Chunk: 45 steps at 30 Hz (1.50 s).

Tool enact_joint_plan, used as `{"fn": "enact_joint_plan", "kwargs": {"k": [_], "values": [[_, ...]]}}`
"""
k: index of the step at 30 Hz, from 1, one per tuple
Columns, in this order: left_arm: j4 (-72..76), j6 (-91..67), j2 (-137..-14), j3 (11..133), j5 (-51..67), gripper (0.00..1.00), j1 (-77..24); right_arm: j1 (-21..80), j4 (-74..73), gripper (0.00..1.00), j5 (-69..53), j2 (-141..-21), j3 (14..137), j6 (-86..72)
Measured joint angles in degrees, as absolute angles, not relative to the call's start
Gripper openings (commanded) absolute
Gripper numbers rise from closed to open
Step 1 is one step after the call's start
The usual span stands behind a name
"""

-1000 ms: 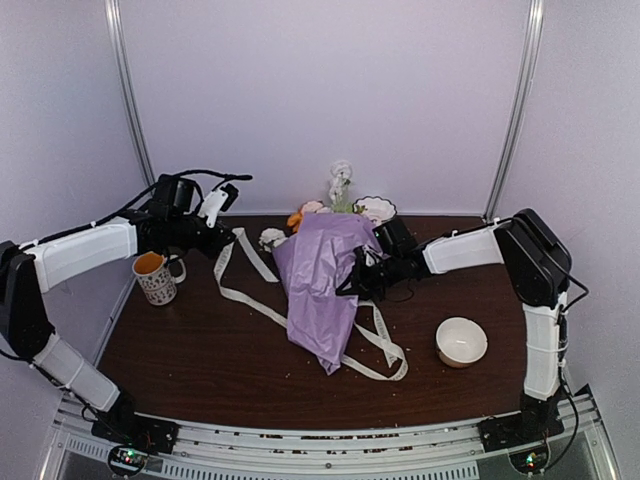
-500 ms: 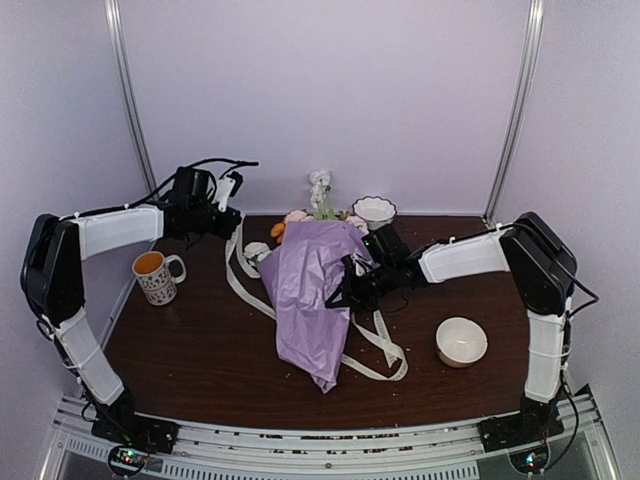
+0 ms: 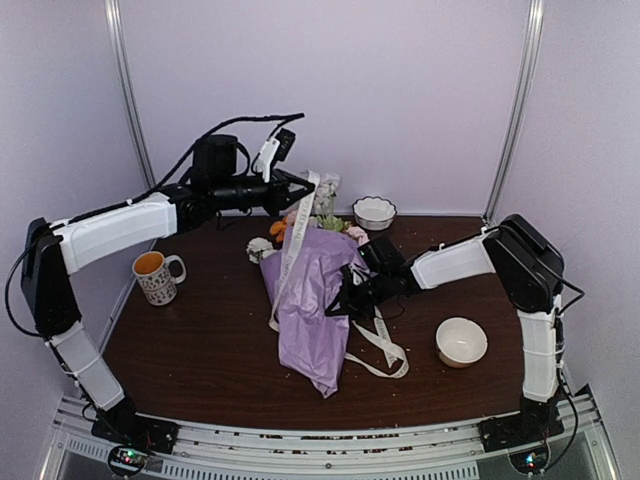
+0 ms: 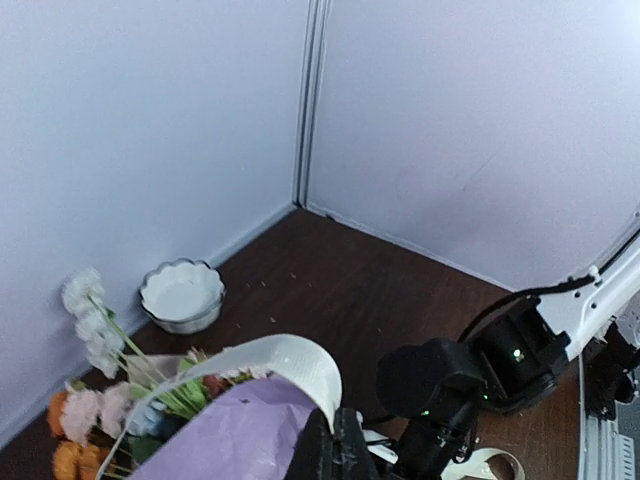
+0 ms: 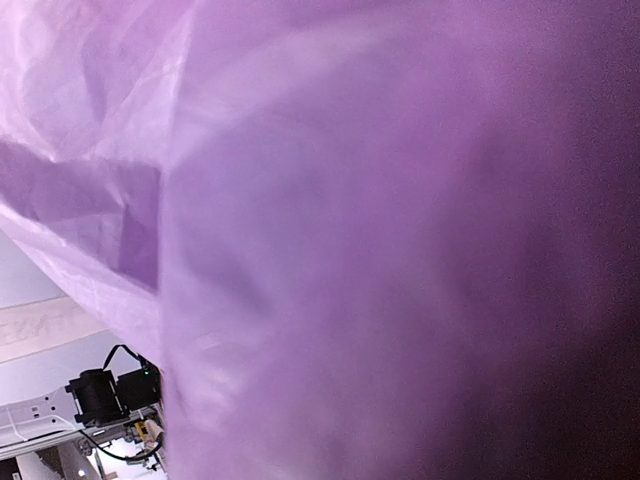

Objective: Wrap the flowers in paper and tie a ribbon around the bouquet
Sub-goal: Place the tied bouquet with the ribbon, then pick up the ribbon from the center of the board.

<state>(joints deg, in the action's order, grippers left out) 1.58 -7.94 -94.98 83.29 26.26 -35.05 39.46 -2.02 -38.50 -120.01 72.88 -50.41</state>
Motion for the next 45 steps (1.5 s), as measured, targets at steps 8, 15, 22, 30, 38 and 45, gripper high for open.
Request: {"fn": "enact_joint_plan", "kwargs": {"k": [8,15,22,30,38,45], "values": [[1.1,-17.1,-113.3,80.0,30.7,0.0,-34.5,39.6,-4.1,0.16,-36.4,-119.1,72.9,-47.9],[-6.0,-17.3,-118.9,81.2,29.5,0.0,-34.3,39.8,-6.2,0.4,-34.9,-116.7,72.6,-47.8],[-6.4,-17.3,-120.0,81.4,28.3,0.0,-34.1,39.8,-11.9,0.47,-31.4,-106.3,70.4,-43.8],[-4.6,-17.3,-120.0,79.7,28.6,0.0,-34.0,39.7,-28.2,0.66,-16.2,-100.9,72.9,-33.9],[-2.9,-17.3,-120.0,78.4,28.8,0.0,-34.0,38.9,-38.2,0.58,-6.5,-110.3,81.2,-26.8],[-2.9,-17.2,-120.0,78.4,29.5,0.0,-33.9,38.7,-39.4,0.47,-6.3,-116.6,82.9,-24.3]]}}
